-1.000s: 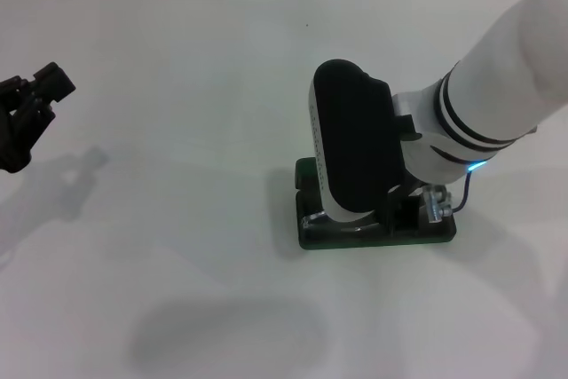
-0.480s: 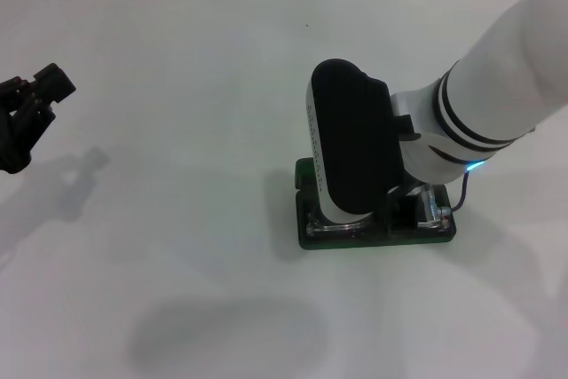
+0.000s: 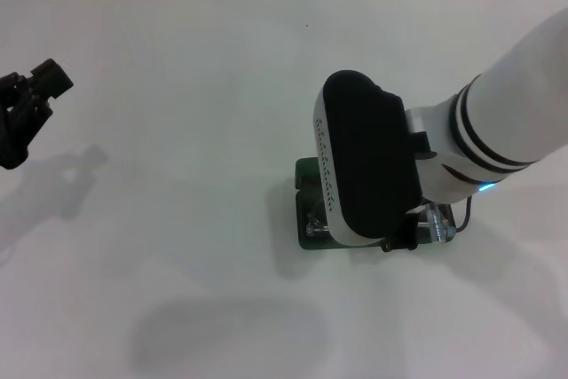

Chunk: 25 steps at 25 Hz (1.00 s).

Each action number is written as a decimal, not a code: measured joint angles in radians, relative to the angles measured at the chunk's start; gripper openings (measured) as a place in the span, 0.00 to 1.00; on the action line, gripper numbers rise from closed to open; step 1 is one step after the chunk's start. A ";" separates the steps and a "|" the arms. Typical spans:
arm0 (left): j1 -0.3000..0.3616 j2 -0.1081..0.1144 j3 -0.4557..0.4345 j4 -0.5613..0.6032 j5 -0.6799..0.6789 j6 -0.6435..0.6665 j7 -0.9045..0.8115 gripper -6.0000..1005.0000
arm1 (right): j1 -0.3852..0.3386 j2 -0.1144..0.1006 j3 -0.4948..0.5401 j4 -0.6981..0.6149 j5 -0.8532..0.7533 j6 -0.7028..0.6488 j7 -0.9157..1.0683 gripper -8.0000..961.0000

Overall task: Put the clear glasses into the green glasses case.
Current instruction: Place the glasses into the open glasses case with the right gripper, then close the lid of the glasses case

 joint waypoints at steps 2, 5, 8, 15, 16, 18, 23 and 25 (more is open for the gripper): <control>-0.004 0.002 0.000 0.003 -0.001 0.001 -0.005 0.10 | -0.020 0.000 0.013 -0.037 0.011 -0.009 0.000 0.10; -0.020 0.012 0.000 0.004 -0.001 0.001 -0.030 0.09 | -0.052 0.000 0.046 -0.099 0.040 -0.019 0.003 0.10; -0.049 0.028 0.003 0.005 0.003 0.003 -0.071 0.09 | -0.100 -0.001 0.101 -0.188 0.068 -0.031 0.011 0.10; -0.070 0.038 0.003 0.066 -0.003 0.015 -0.149 0.09 | -0.275 -0.004 0.412 -0.412 0.325 -0.052 -0.050 0.10; -0.066 0.037 0.003 0.084 -0.003 0.022 -0.162 0.09 | -0.301 -0.003 0.479 -0.411 0.379 -0.050 -0.077 0.10; -0.066 0.036 0.003 0.103 -0.003 0.029 -0.183 0.09 | -0.358 -0.002 0.607 -0.384 0.488 -0.040 -0.150 0.10; -0.111 0.033 0.013 0.110 0.007 0.032 -0.212 0.09 | -0.480 -0.002 0.929 -0.201 0.842 -0.039 -0.381 0.10; -0.136 0.031 0.022 0.110 0.017 0.032 -0.222 0.09 | -0.502 -0.006 1.048 -0.089 0.979 -0.058 -0.464 0.10</control>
